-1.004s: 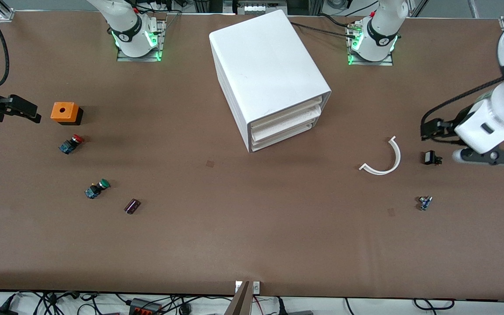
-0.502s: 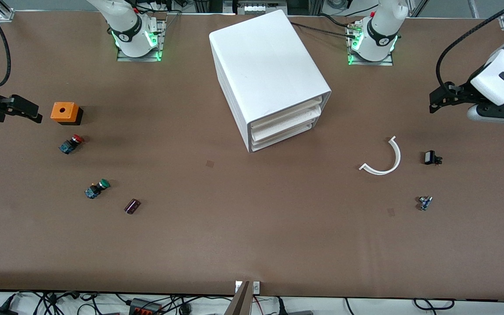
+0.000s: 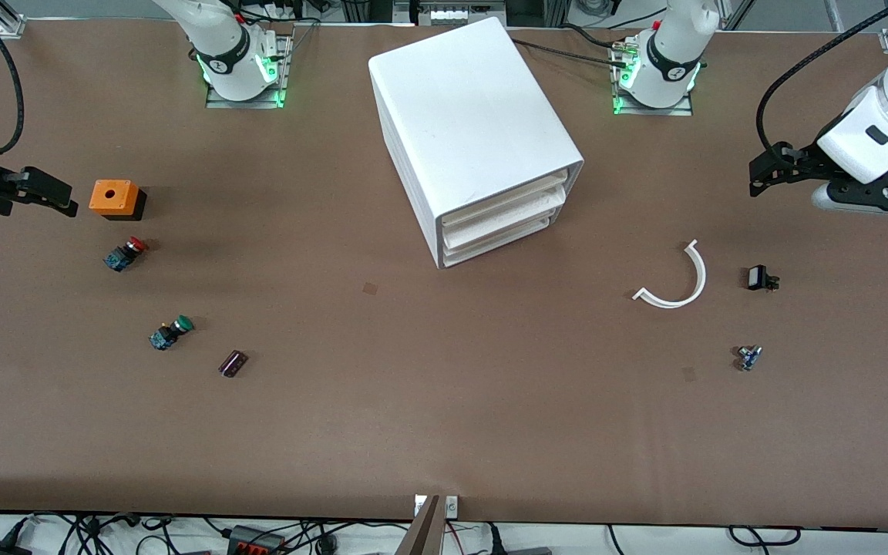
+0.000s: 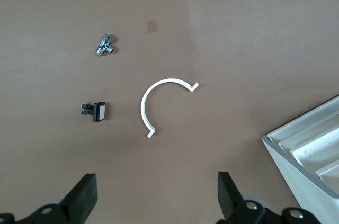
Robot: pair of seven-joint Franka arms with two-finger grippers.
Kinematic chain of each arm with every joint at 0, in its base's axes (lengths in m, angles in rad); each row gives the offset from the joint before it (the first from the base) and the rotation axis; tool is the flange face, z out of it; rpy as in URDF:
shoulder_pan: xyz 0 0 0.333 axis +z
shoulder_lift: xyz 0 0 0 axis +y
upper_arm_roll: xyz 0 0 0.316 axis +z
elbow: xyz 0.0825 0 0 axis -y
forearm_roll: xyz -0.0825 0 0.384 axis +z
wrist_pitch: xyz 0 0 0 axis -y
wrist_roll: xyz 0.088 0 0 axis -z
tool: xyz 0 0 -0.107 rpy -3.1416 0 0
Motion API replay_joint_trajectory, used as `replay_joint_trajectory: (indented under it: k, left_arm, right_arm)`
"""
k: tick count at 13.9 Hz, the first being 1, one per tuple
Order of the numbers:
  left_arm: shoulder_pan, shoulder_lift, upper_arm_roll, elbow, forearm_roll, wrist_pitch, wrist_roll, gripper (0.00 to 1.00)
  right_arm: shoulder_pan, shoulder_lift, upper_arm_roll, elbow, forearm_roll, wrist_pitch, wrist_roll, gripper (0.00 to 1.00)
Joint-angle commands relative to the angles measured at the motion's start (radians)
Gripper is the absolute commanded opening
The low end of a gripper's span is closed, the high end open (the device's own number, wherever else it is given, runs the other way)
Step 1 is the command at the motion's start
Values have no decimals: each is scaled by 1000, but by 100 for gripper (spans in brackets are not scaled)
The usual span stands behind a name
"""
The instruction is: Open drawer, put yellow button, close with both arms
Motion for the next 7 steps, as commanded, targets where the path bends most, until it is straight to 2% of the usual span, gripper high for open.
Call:
replay_joint_trajectory:
  k: [1,7]
  left_arm:
    - [-9,-14,11,-5,-18,1,22,100]
    - [-10,-14,9,-3,-18,-1,21,100]
  right_arm:
    - [-15,-16,11,-18,1,14,-5,100]
    - [-22,-22,34,-18,0,9,-8,100]
